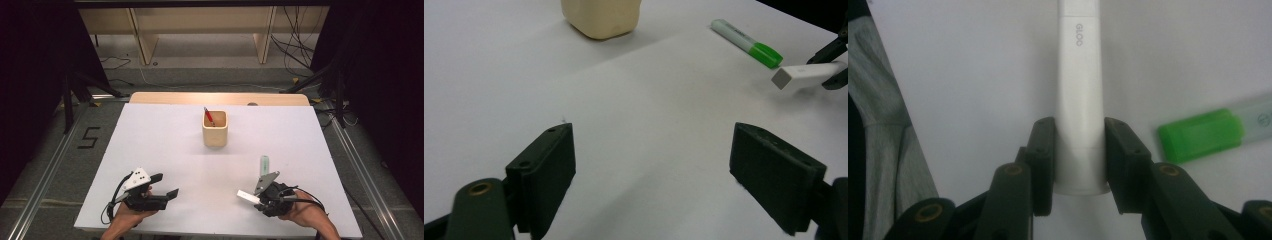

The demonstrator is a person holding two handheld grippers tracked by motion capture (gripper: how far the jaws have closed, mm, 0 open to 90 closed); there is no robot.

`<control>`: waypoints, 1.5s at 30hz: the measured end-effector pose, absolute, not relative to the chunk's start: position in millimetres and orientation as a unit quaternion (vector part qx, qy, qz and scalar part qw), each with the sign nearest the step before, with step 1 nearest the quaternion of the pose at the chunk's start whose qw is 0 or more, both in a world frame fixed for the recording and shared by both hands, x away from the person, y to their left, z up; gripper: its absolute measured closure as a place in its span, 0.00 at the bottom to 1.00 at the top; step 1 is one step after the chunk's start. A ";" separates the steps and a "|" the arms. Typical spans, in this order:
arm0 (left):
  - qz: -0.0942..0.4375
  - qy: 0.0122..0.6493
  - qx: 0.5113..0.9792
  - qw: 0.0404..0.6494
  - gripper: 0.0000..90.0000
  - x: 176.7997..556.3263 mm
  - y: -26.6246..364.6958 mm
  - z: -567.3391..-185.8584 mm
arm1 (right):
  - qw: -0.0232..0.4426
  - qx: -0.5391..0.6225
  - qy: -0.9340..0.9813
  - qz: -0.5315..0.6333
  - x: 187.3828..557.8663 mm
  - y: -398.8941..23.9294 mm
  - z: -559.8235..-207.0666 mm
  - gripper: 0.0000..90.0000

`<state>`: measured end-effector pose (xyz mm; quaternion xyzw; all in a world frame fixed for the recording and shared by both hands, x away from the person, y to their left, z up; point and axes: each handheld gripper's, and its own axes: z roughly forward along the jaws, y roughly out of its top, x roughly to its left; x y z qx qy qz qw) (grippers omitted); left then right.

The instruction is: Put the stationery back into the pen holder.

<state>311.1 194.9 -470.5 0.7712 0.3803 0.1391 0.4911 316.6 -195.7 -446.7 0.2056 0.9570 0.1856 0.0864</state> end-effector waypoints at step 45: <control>0.126 0.343 0.813 0.454 0.20 322.3 172.9 -435.2 | 0.405 0.001 0.885 0.230 271.9 -130.6 -453.3 0.75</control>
